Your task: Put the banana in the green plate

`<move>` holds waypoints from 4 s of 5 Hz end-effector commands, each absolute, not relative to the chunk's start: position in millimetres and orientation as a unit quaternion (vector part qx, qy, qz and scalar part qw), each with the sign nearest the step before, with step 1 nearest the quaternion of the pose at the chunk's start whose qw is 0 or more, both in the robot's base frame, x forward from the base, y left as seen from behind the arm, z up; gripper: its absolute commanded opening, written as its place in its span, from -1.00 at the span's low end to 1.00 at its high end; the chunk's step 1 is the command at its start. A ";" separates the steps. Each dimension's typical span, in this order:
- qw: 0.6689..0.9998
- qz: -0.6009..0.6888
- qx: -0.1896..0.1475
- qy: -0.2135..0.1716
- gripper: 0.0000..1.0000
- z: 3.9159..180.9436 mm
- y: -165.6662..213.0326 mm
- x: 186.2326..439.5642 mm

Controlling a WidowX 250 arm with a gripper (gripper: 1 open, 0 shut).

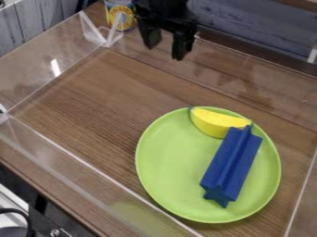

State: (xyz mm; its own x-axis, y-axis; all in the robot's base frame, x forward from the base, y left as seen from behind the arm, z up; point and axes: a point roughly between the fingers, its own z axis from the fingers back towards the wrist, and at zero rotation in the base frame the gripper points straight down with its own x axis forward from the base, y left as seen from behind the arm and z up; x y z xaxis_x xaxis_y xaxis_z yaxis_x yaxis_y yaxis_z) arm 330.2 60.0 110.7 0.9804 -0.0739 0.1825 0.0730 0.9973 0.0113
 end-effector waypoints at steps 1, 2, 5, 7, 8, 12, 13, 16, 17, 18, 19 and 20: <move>0.991 -0.033 0.011 -0.128 1.00 132.9 63.8 334.2; 0.991 -0.033 0.012 -0.129 1.00 133.7 64.2 335.0; 0.990 -0.032 0.013 -0.135 1.00 137.1 64.4 336.3; 0.990 -0.034 0.010 -0.136 1.00 134.3 65.8 339.1; 0.990 -0.035 0.008 -0.136 1.00 133.4 66.5 339.7; 0.990 -0.040 0.000 -0.135 1.00 130.5 67.9 340.1; 0.990 -0.041 -0.003 -0.134 1.00 130.3 68.1 339.9; 0.990 -0.043 -0.008 -0.133 1.00 130.6 67.5 340.2; 0.990 -0.043 -0.010 -0.132 1.00 131.2 66.4 340.8; 0.991 -0.042 -0.012 -0.129 1.00 130.9 65.1 339.3; 0.991 -0.042 -0.014 -0.127 1.00 130.6 64.1 338.4; 0.991 -0.043 -0.015 -0.125 1.00 130.4 63.3 337.8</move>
